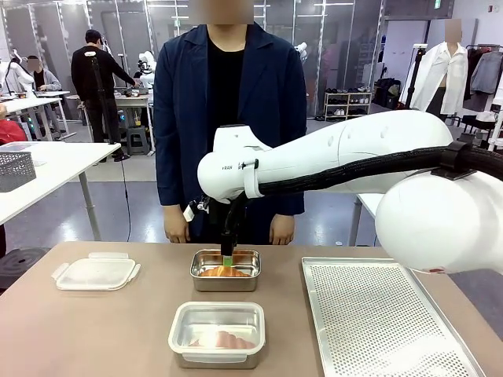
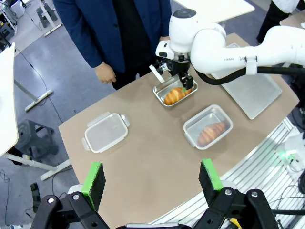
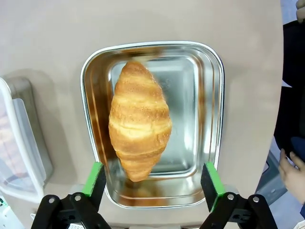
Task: Place the bread into the airtight container.
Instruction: Pick up a Butter Roll and place it into an empty Airtight Container.
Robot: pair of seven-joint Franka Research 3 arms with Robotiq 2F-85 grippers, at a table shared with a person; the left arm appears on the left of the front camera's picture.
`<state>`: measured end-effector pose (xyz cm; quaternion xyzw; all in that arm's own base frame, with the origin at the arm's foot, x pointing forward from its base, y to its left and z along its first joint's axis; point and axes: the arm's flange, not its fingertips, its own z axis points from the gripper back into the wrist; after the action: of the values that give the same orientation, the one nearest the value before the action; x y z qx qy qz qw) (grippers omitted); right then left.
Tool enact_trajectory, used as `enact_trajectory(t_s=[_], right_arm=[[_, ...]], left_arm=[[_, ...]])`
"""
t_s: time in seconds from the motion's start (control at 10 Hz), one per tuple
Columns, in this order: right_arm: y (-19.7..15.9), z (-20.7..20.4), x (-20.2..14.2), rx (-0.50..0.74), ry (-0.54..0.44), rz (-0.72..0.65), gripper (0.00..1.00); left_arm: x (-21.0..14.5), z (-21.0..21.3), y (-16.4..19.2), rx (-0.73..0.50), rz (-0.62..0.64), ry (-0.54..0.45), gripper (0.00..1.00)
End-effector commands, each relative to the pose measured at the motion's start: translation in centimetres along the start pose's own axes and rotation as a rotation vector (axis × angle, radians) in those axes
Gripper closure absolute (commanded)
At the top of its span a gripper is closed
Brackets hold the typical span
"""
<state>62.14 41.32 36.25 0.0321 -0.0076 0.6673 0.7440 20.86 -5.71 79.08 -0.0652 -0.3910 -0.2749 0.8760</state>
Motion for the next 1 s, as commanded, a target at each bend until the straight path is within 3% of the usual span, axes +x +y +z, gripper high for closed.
enact_trajectory(t_s=[0.0,0.9], right_arm=[[0.33,-0.03,0.37,0.001,0.002,0.006,0.00],[0.33,-0.03,0.37,0.001,0.002,0.006,0.00]], left_arm=[[0.02,0.08,0.02,0.000,-0.009,0.000,0.00],[0.02,0.08,0.02,0.000,-0.009,0.000,0.00]])
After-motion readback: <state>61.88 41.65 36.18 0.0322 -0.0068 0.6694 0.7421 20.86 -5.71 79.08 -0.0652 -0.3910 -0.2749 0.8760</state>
